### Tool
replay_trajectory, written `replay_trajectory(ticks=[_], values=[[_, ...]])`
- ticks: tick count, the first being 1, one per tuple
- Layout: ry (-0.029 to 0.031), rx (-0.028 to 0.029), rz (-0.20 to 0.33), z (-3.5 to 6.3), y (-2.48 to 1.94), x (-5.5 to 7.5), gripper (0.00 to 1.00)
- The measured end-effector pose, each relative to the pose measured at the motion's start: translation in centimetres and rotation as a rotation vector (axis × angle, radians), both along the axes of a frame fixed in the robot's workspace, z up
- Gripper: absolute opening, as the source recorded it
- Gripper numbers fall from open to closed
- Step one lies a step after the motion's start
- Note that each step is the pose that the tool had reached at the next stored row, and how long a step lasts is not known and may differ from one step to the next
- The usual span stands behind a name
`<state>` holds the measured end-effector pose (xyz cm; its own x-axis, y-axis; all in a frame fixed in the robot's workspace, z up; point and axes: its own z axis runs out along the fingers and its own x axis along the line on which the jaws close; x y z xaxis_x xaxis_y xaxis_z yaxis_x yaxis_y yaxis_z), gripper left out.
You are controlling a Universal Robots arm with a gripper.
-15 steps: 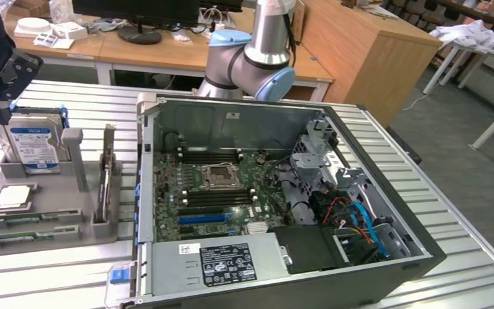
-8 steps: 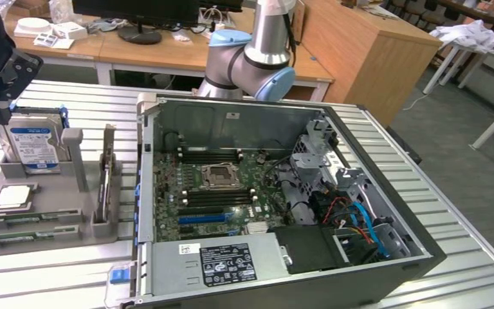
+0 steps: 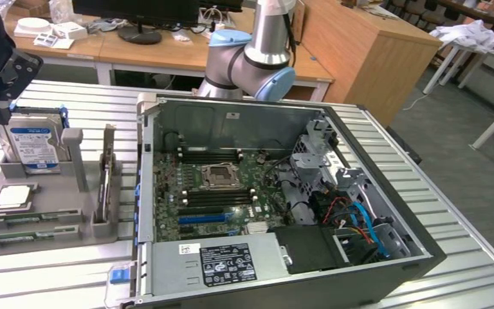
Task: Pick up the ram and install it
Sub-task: 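Pick up the ram and move it above insertion slot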
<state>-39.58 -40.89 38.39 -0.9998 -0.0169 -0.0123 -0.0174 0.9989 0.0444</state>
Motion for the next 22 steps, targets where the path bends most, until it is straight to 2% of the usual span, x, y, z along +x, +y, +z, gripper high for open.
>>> replay_trajectory(ticks=[5,22], values=[[0.0,0.0,0.063,-0.01,0.0,0.0,0.11],[0.0,-0.0001,0.371,-0.06,0.0,0.01,0.11]])
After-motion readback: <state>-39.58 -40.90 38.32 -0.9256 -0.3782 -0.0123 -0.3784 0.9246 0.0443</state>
